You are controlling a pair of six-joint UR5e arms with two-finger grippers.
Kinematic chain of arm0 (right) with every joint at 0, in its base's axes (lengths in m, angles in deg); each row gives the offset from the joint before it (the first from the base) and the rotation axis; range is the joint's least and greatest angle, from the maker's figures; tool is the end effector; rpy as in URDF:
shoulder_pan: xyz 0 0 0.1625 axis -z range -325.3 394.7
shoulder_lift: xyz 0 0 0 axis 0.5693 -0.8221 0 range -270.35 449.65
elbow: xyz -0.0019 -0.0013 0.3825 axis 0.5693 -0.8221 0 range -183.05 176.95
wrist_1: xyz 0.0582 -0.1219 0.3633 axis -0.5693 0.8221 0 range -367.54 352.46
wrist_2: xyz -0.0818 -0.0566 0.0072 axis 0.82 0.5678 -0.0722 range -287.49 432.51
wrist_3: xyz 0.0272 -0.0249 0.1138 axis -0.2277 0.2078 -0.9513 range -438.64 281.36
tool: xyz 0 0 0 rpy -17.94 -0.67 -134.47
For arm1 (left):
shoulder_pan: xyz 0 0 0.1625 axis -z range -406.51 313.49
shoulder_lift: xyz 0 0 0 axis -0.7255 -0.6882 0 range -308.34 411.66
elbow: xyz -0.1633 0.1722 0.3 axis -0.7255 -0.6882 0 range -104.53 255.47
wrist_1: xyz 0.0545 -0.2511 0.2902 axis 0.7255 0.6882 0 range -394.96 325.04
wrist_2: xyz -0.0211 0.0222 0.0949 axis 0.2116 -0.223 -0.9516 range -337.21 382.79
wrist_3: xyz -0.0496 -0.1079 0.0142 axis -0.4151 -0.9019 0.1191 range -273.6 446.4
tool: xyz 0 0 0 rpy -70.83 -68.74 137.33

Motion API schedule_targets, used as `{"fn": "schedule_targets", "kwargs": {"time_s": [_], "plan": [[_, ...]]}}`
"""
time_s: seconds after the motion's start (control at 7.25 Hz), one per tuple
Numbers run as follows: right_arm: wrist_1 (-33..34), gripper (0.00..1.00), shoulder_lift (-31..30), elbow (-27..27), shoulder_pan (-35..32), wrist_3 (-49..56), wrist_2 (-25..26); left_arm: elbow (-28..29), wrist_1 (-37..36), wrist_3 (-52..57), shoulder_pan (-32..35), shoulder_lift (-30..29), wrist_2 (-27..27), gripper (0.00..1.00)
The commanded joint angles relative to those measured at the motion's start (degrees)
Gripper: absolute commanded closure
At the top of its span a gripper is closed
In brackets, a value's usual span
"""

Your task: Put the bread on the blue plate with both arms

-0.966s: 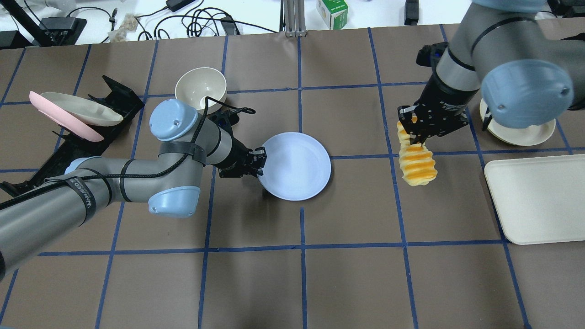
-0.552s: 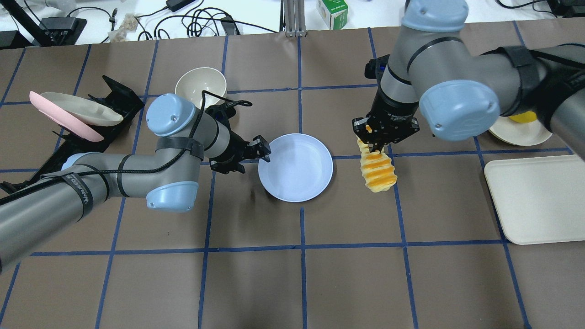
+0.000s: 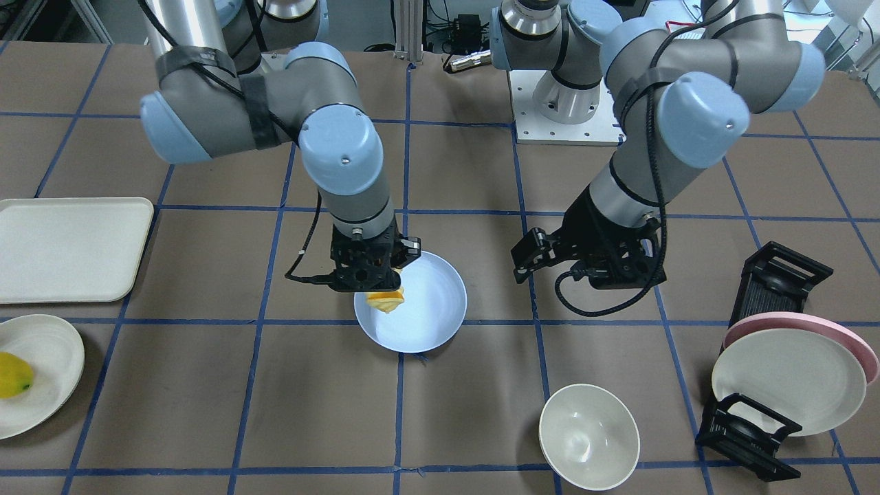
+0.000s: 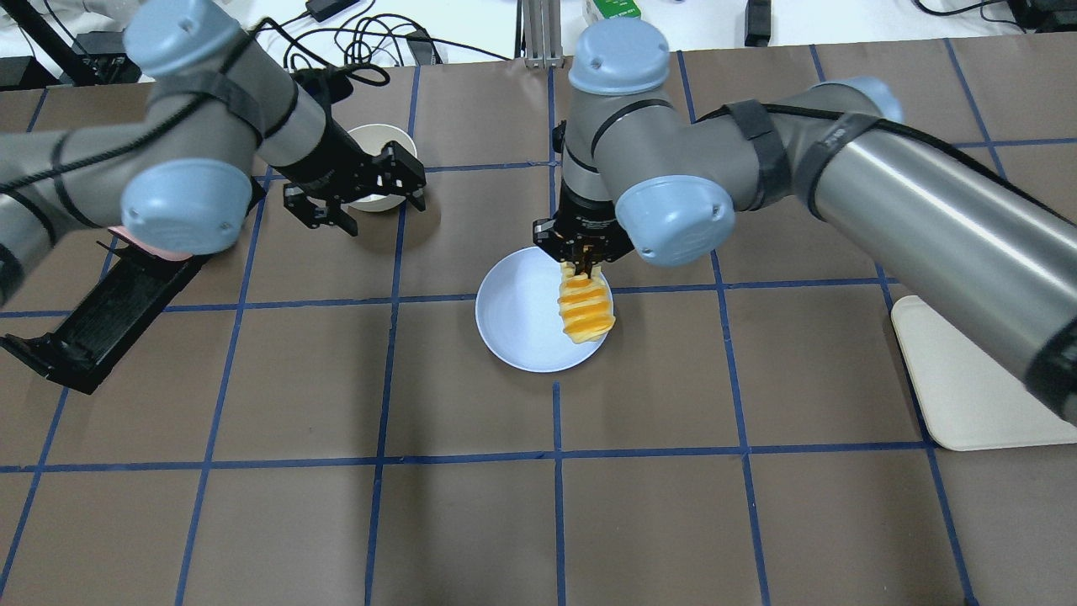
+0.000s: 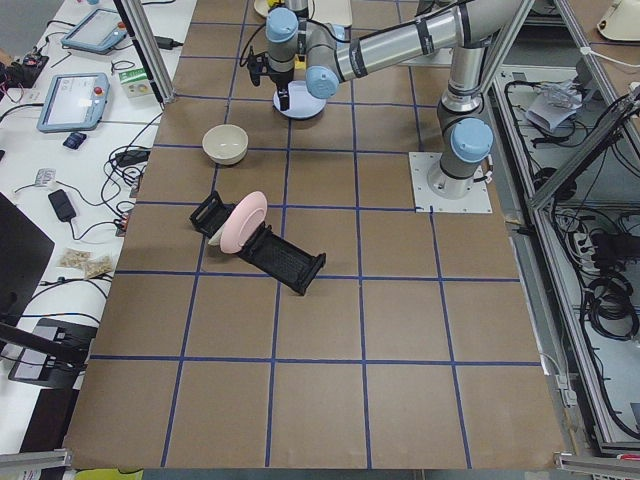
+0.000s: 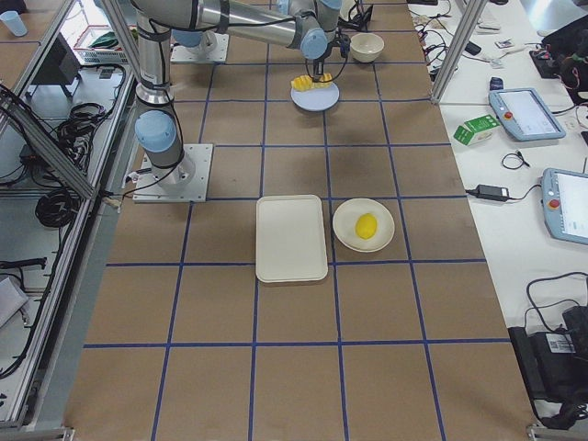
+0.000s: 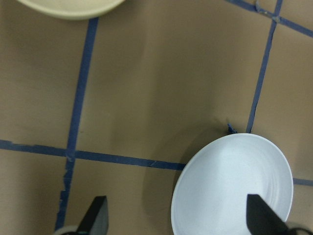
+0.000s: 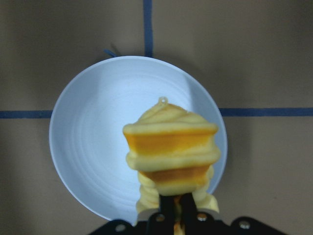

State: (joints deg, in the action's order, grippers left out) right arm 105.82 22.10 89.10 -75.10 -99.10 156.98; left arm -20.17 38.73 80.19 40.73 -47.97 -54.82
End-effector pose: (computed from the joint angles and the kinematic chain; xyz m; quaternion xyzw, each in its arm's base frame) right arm 0.3308 -0.4911 0.2434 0.0063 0.9988 0.0268 0.0415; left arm -0.1338 -0.5239 0.3288 0.0768 -0.9912 0.0057 0.1081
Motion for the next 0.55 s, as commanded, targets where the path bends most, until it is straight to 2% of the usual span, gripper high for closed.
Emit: {"fn": "schedule_targets", "kwargs": {"time_s": [0.0,0.14,0.28,0.41], "plan": [[4.84,1.0,5.75,-1.1,-4.36,-3.18,0.52,7.21,16.61,8.71,-1.2,4.6,-8.73,0.0],[4.94,1.0,6.63,-1.09,-4.46,-3.61,0.43,7.31,17.18,9.19,-0.94,6.62,-9.13,0.0],[4.94,0.95,7.08,-1.0,-4.55,-3.53,0.61,7.75,16.75,9.29,-0.67,7.51,-11.66,0.0],[5.03,0.75,7.43,-0.92,-4.46,-3.44,0.87,7.93,15.35,9.2,-0.23,8.48,-12.81,0.0]]}}
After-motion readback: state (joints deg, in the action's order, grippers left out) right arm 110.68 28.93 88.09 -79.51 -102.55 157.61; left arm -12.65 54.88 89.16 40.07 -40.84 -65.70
